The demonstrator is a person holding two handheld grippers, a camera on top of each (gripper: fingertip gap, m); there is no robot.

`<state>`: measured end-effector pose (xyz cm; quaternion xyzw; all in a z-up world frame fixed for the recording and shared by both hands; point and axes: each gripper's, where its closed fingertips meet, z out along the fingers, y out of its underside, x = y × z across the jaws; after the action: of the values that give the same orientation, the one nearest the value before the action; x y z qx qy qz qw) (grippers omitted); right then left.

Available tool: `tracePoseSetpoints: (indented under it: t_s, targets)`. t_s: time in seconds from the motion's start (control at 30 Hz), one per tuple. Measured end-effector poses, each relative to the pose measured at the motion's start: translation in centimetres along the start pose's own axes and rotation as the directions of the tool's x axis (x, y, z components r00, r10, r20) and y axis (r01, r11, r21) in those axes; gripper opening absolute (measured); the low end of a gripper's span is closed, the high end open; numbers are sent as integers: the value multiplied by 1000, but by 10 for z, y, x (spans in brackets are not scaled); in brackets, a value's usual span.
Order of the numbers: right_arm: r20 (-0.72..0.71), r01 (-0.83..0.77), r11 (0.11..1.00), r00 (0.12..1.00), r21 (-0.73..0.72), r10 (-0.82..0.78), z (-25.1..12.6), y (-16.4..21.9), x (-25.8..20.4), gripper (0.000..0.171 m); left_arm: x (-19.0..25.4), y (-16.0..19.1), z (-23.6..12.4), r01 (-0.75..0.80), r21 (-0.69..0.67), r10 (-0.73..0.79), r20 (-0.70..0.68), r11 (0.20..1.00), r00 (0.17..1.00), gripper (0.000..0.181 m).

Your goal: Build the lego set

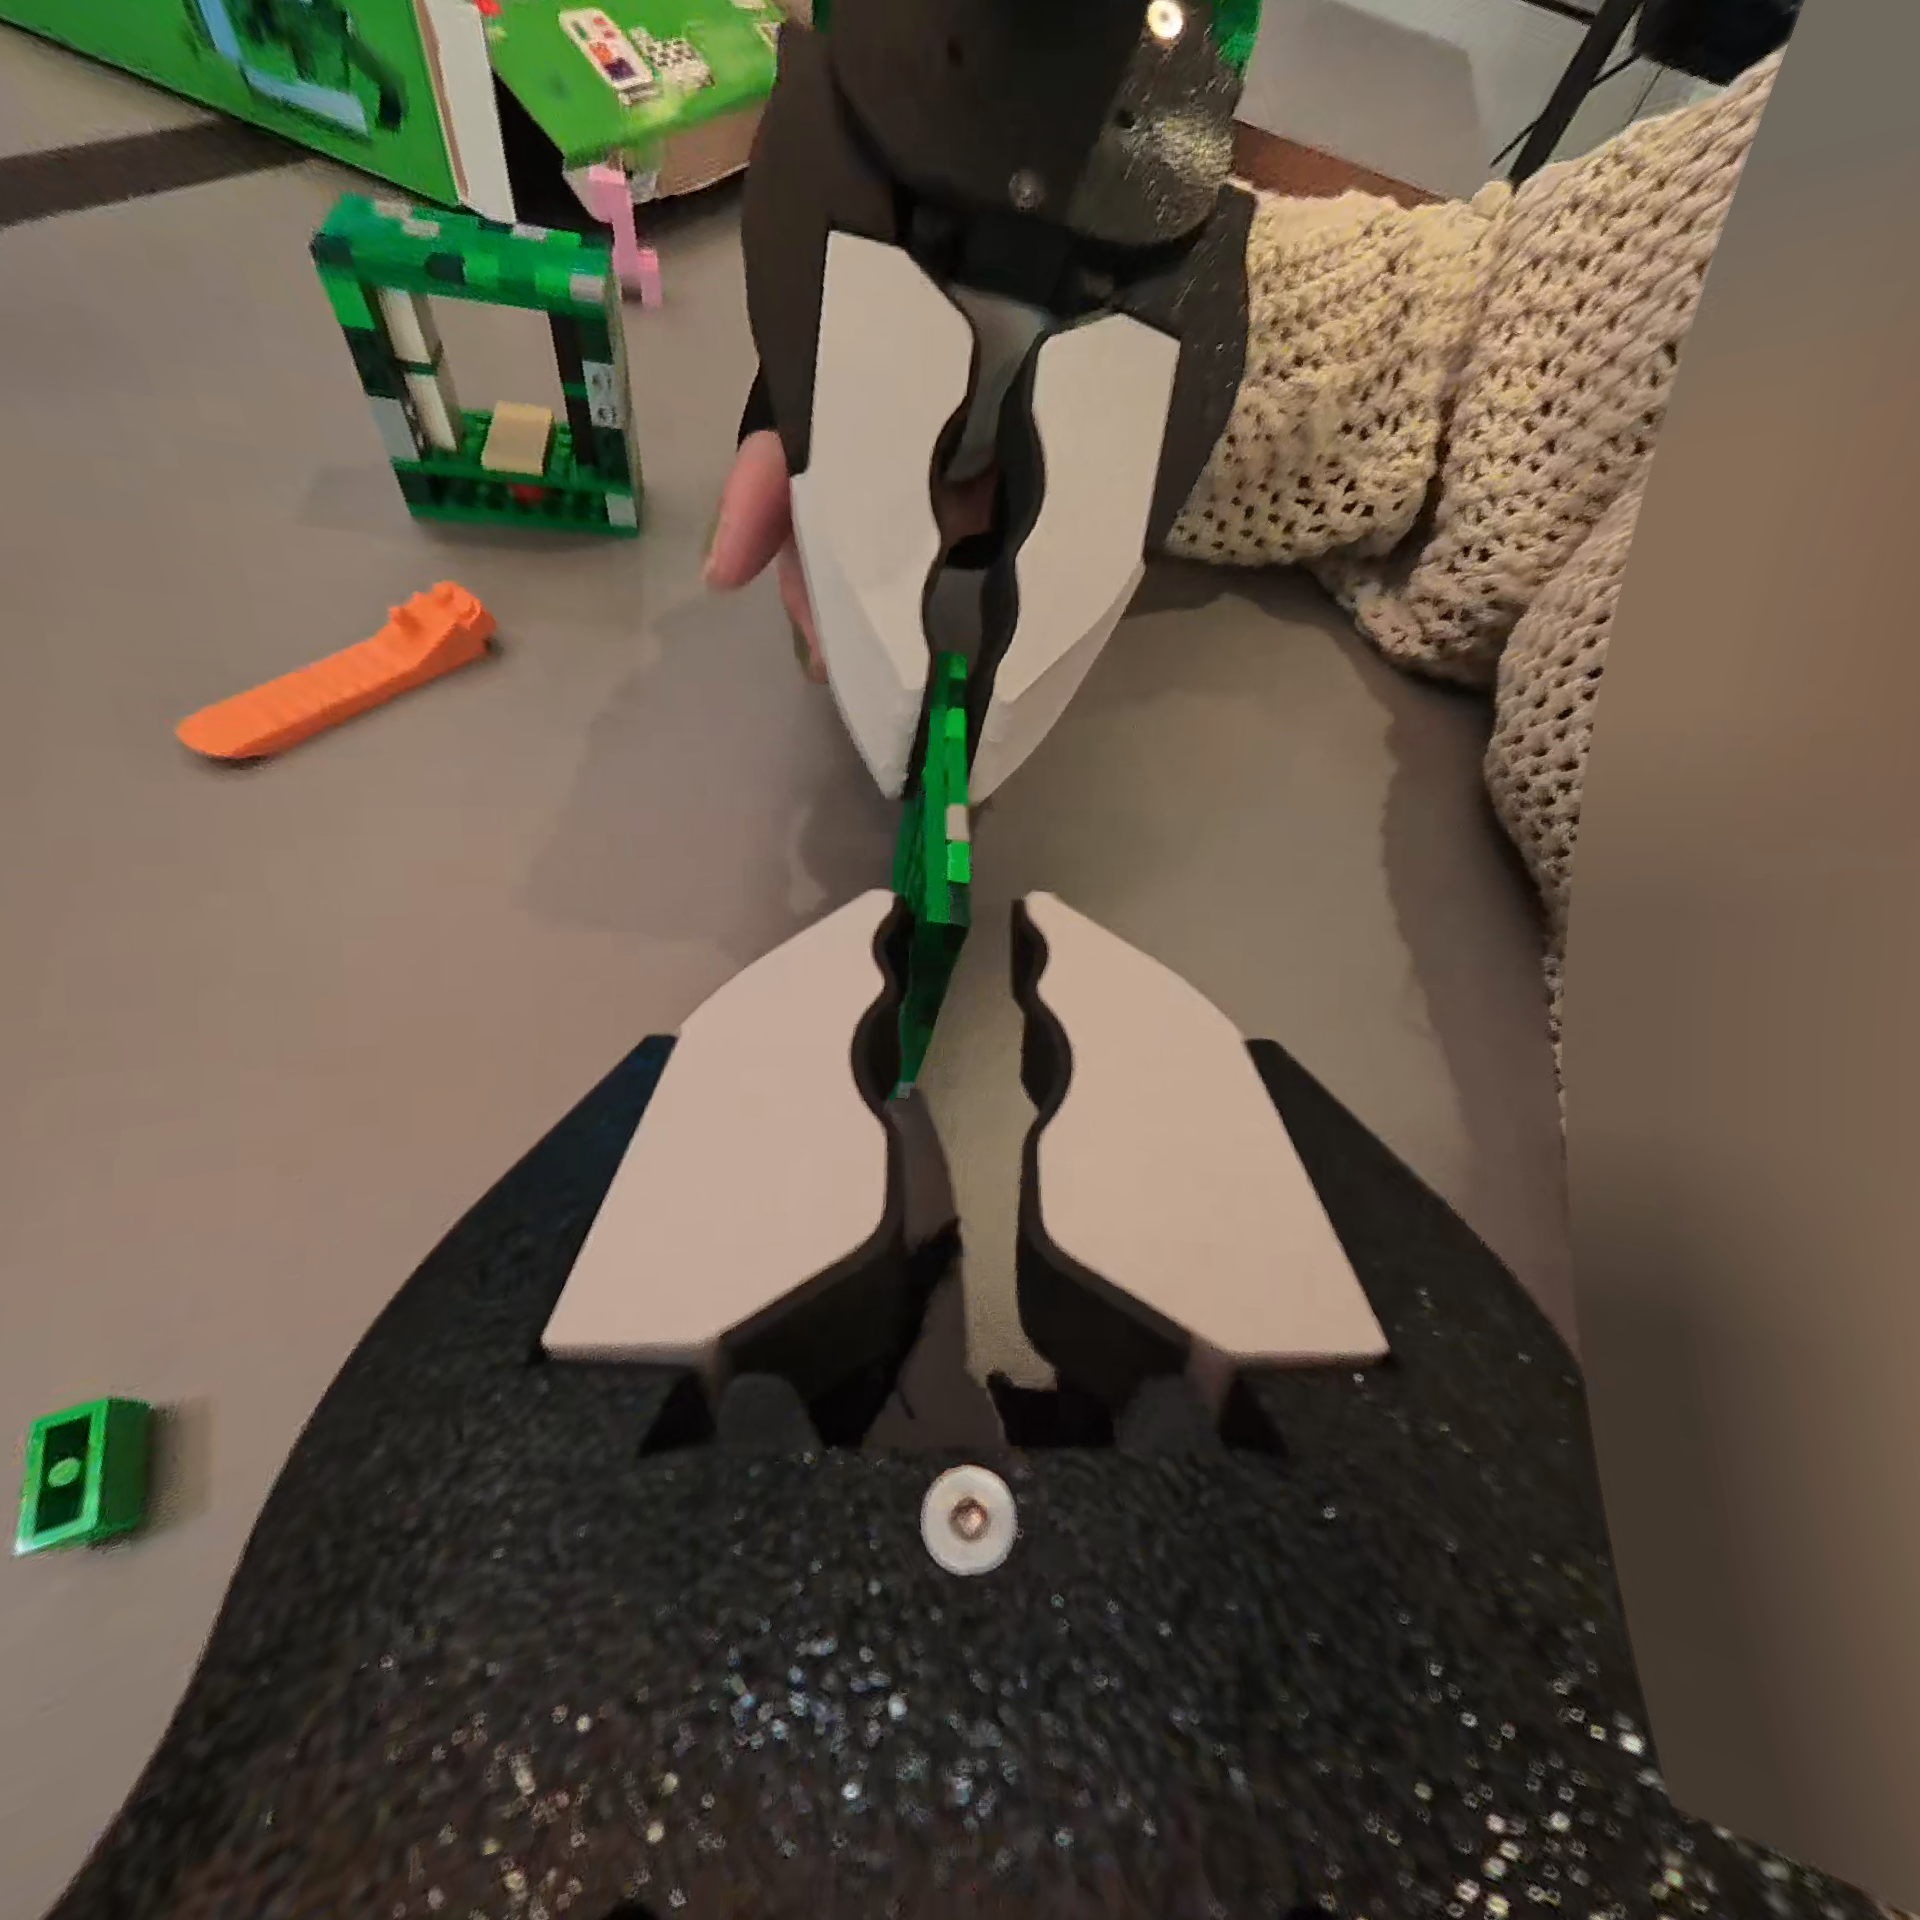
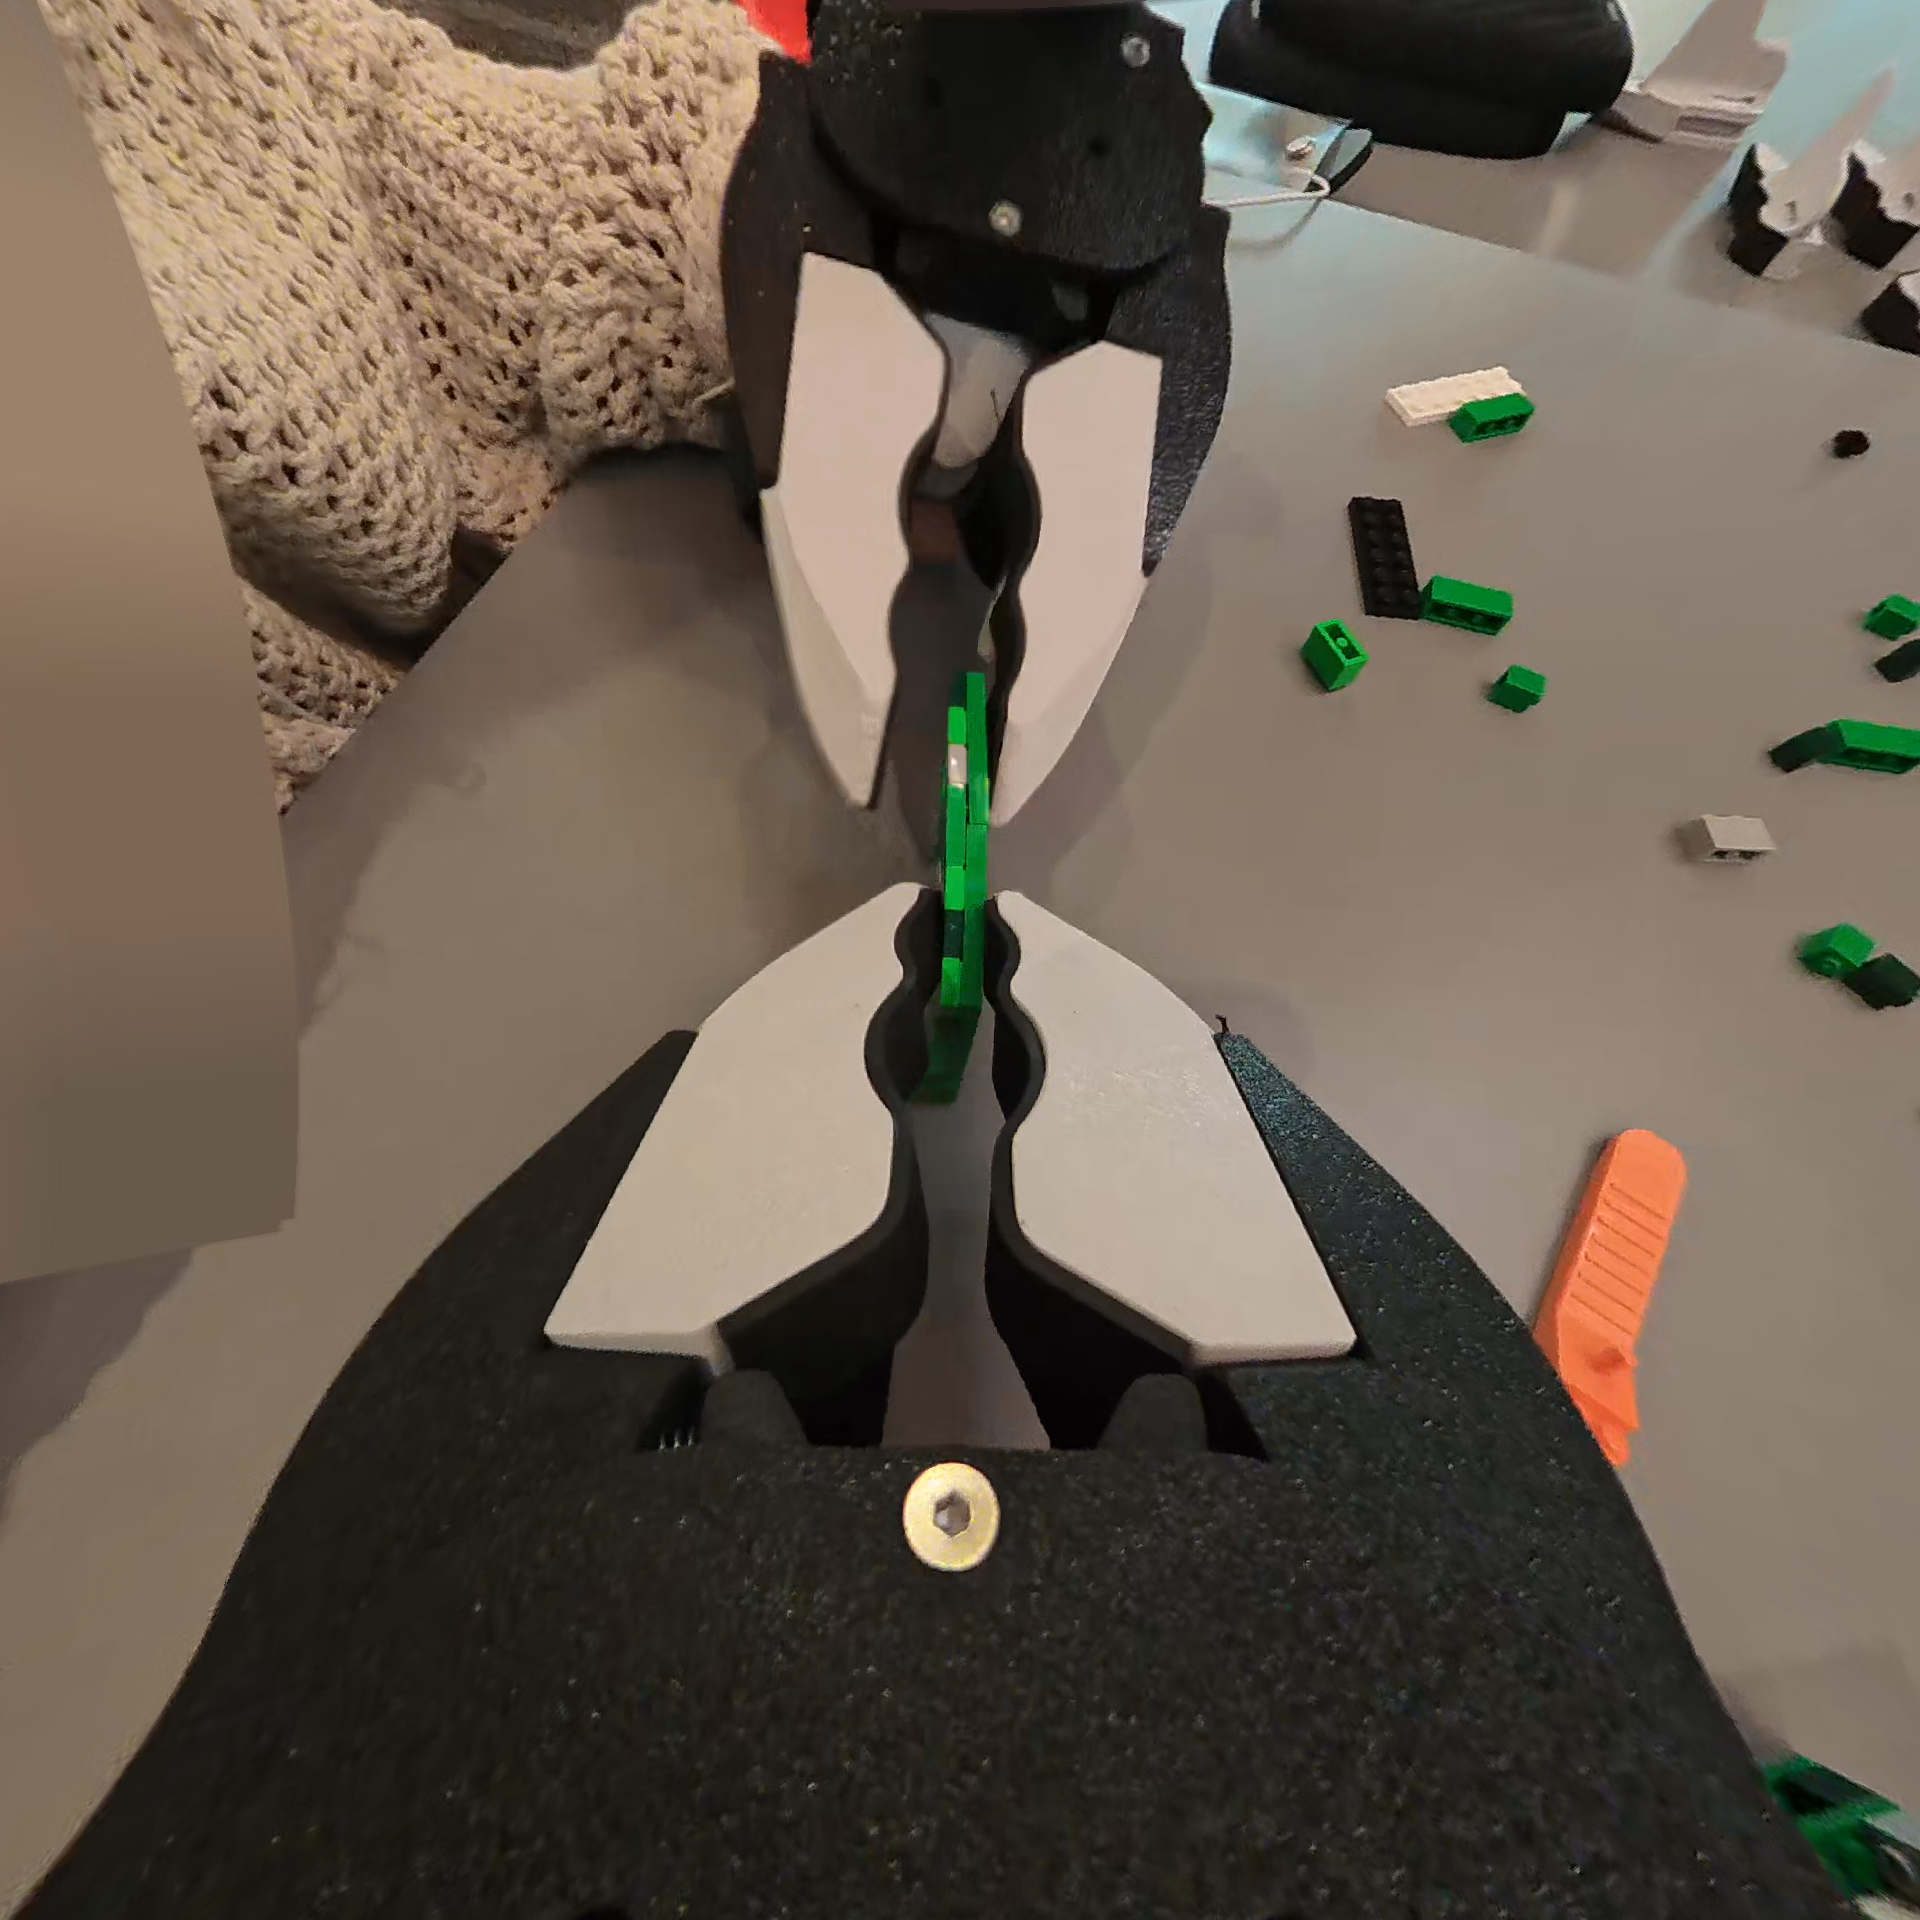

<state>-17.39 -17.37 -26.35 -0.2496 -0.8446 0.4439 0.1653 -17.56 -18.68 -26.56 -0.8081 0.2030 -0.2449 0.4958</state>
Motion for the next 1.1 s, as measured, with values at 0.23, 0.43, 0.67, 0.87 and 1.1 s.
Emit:
tracePoseSetpoints:
  t_s: [0.23,0.43,0.67,0.87,1.1]
  targets:
    - [-256,137,991,958,10,-130,-9,-5,28,25,-21,-1,1,161,27,-163,86,987,983,6]
    - [-317,371,911,855,-179,-411,13,7,3,45,-49,0,-5,454,168,-478,152,875,865,6]
    - [-244,305,906,892,-293,-379,31,21,14,43,-60,4,-6,582,201,-610,133,788,781,6]
    - [-210,332,873,883,-357,-421,40,19,26,37,-65,8,-6,640,203,-667,124,741,734,7]
    - [-152,343,831,883,-439,-445,38,23,28,32,-66,9,-6,626,205,-656,147,752,740,8]
